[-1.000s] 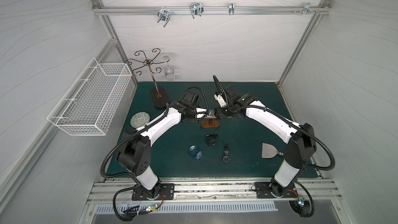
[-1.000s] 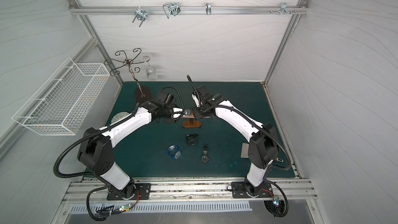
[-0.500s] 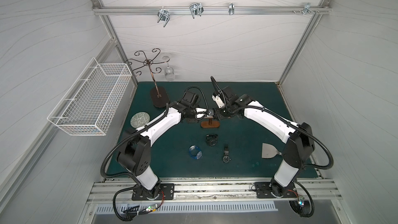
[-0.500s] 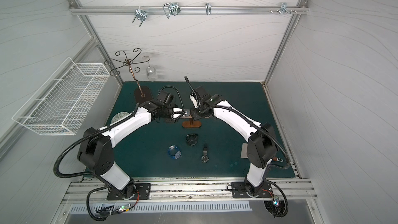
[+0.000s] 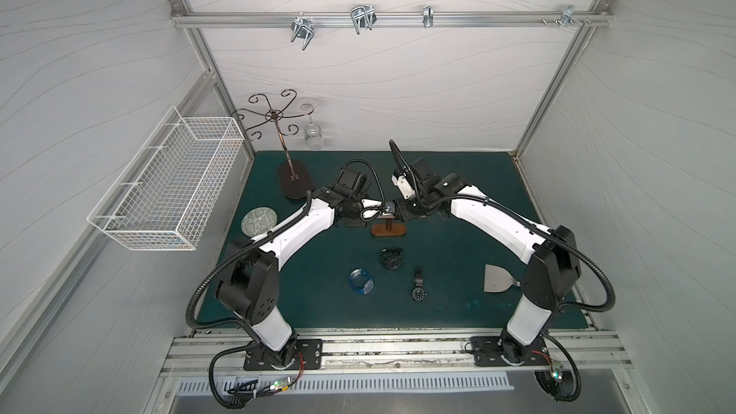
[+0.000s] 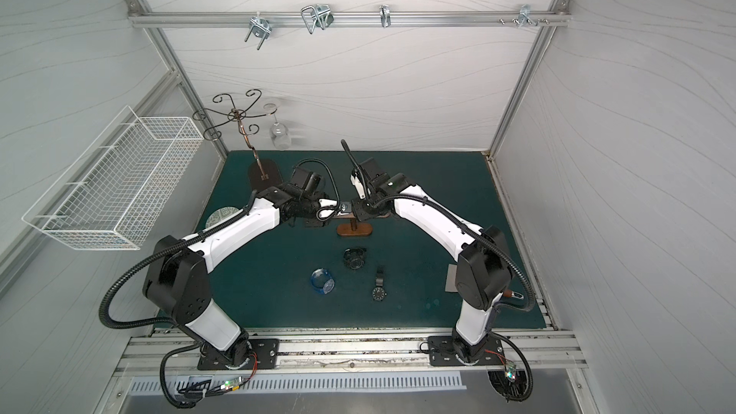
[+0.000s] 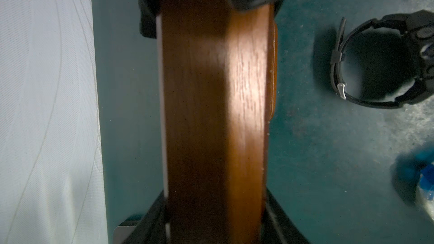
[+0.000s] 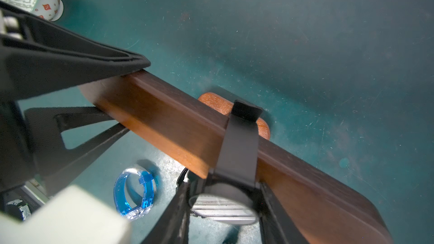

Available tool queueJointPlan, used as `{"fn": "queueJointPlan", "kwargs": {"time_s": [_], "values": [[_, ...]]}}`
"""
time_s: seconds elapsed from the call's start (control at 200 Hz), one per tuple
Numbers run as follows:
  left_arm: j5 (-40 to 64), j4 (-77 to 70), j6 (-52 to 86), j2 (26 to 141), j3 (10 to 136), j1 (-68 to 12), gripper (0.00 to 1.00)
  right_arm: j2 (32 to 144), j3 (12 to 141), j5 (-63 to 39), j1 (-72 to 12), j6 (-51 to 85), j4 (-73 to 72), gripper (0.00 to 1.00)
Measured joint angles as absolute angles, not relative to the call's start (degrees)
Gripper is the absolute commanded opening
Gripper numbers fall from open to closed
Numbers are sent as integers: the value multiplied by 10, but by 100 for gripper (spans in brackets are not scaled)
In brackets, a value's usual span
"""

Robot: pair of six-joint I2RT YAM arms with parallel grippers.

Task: Place watch on stand
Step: Place the watch on the stand.

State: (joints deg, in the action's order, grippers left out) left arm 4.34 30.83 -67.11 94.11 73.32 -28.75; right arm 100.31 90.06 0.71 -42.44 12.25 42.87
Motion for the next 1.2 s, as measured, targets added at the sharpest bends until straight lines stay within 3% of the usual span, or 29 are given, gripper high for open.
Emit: {"fn": "queueJointPlan", "kwargs": {"time_s": [0.495,0.7,1.201], "values": [[50,304,-670,940,729,-282,50,1012,915,10,-429,126,435,38],[50,304,-670,940,729,-282,51,1014,920,17,-430,128,441,52],[52,303,-670,940,729,-281,51,1014,922,25,-429,131,445,52]]}}
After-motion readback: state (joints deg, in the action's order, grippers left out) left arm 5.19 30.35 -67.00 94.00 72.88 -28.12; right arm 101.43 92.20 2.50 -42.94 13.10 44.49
